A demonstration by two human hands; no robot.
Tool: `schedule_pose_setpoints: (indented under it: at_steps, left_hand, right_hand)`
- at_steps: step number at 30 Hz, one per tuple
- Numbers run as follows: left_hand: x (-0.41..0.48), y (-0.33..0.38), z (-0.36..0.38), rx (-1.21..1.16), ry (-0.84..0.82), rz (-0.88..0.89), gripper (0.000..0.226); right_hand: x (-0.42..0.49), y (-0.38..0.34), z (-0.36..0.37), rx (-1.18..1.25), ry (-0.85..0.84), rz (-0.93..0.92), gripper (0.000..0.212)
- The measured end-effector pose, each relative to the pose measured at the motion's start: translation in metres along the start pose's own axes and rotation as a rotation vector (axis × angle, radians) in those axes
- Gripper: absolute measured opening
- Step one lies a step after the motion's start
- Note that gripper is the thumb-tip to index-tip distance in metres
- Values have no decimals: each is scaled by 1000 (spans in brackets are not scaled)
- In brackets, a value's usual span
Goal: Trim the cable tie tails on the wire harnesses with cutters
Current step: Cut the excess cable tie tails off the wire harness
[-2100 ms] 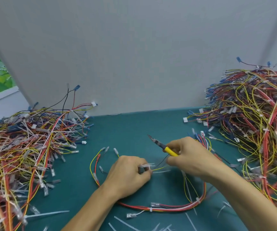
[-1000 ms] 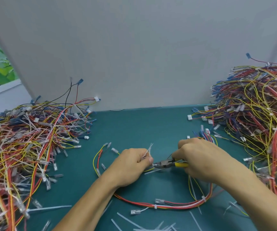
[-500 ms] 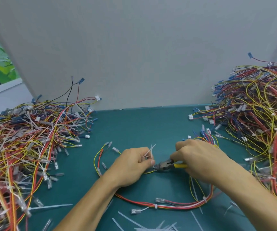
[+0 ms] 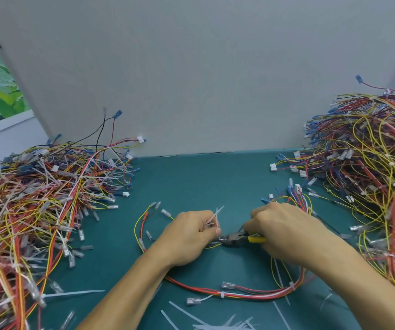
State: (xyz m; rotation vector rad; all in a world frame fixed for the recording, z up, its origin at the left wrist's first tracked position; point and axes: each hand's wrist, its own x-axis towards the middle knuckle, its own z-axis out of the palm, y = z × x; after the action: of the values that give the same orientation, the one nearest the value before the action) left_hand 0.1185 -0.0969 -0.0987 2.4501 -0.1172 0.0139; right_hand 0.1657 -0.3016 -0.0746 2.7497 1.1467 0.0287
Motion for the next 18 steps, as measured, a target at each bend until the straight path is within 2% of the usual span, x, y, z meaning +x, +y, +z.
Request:
schedule_pose_setpoints:
  at_steps: [10,14,16,18]
  left_hand:
    - [-2,3,-3,-27,10,-16,17]
    - [-11,17,-15,9,45,-3,20]
    - [-20,33,-27,64,-12,4,20]
    - [-31,54,-40,146,-138,12,21]
  right_hand:
    - [-1,-7,-1,25,17,89,21]
    - [-2,4,-11,153,89,159,11]
    - [-6,14,-20,215,129,221,11]
    - [-9,24,-27,263,161,286,6]
